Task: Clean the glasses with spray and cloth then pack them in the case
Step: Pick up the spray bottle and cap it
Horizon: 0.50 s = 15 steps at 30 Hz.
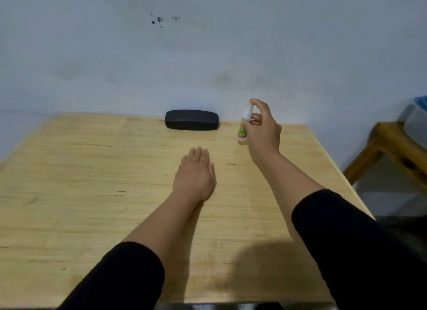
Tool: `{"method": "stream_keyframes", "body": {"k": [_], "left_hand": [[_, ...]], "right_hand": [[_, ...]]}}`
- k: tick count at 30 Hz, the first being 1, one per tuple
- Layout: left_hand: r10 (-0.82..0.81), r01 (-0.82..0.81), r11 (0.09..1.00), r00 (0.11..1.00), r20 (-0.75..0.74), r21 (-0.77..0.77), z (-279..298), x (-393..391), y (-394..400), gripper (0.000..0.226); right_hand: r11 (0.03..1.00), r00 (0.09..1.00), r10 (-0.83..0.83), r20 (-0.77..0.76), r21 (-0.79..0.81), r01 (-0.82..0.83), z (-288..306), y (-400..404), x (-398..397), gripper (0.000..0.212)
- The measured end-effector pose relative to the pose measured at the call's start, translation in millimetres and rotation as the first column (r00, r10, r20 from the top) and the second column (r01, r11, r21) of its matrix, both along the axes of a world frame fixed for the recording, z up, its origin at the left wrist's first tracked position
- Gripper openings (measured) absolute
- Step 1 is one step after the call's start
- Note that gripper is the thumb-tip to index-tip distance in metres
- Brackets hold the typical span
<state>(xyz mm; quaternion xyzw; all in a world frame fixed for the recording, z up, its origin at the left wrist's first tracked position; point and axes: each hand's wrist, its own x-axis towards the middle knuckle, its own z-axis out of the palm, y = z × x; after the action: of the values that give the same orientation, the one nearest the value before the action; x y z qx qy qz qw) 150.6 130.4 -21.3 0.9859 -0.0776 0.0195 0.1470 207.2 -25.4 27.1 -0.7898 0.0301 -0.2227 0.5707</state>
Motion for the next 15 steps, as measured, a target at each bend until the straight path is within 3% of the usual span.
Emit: {"method": "stream_keyframes", "body": {"k": [7,15], "left_hand": [[0.017,-0.016,1.000,1.000,0.017,-0.011,-2.6,2.1,0.1,0.052],[0.024,-0.024,0.999,1.000,0.016,-0.028,-1.9,1.0,0.0,0.052]], "right_hand": [[1.000,1.000,0.009,-0.006,-0.022,-0.009,-2.6,17.6,62.8,0.054],[0.986,0.999,0.030,0.024,-0.166,-0.026,-18.8,16.5,88.6,0.050]]}}
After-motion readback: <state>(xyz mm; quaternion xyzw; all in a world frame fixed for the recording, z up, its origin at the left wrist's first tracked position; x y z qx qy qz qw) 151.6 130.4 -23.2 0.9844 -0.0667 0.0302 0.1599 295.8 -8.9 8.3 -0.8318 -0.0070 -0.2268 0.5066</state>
